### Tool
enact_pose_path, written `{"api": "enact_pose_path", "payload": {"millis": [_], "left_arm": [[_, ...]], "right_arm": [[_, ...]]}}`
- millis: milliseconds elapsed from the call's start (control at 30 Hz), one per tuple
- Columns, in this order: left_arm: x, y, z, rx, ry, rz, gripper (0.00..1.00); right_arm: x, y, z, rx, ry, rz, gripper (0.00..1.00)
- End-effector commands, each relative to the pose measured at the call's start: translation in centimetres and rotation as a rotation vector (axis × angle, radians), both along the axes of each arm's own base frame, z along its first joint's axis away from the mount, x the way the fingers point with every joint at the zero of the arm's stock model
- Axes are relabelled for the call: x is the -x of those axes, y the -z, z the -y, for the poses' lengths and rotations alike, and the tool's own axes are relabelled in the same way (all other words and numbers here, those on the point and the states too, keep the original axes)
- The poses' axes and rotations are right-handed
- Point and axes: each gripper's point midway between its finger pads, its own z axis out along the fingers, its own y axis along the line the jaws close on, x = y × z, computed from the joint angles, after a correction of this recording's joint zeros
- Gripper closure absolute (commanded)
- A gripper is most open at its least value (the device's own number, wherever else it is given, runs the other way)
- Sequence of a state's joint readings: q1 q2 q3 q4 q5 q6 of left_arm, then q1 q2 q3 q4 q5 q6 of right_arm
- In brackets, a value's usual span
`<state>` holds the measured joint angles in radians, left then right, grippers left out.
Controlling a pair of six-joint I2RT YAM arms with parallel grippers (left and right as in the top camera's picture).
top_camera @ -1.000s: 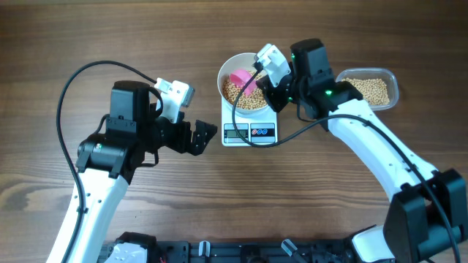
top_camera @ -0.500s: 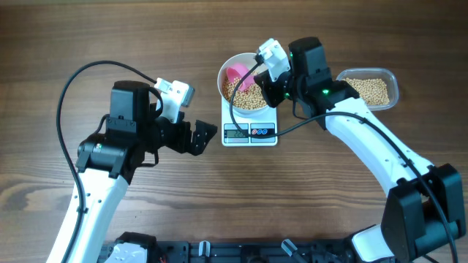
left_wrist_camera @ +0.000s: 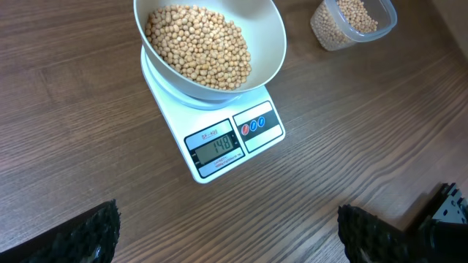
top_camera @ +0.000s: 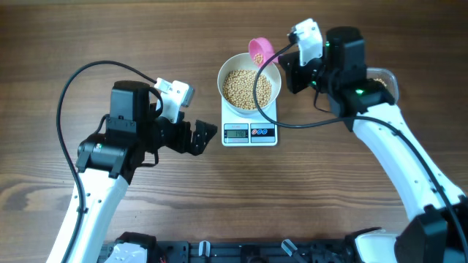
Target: Scoop item into bowl and weigh 150g on scale
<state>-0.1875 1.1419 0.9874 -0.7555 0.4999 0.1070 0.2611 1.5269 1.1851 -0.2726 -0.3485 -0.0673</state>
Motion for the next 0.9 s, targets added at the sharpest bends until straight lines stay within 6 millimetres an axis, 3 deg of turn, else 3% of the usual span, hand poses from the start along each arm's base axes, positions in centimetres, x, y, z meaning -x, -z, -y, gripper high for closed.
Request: {"api": "enact_pose_path", "payload": {"millis": [0,133,400,867], "left_arm": [[-0.1,0.0,0.0,0.014,-0.003,-0.008,0.00],[-0.1,0.0,0.0,0.014,-0.003,-0.008,0.00],[-0.1,0.0,0.0,0.014,-0.003,-0.008,0.00],[-0.1,0.0,0.0,0.014,-0.003,-0.008,0.00]], "right_arm": [[1.2,-1.9,-1.1,-0.071,-0.070,-0.003,0.96],[1.9,-1.4,-1.3,-0.103,-0.070,-0.061,0.96],[0.8,-1.9,0.5,-0.214,0.052,-0.126,0.96],[0.9,-2.5,1.7,-0.294,0.025,-0.152,0.96]]}}
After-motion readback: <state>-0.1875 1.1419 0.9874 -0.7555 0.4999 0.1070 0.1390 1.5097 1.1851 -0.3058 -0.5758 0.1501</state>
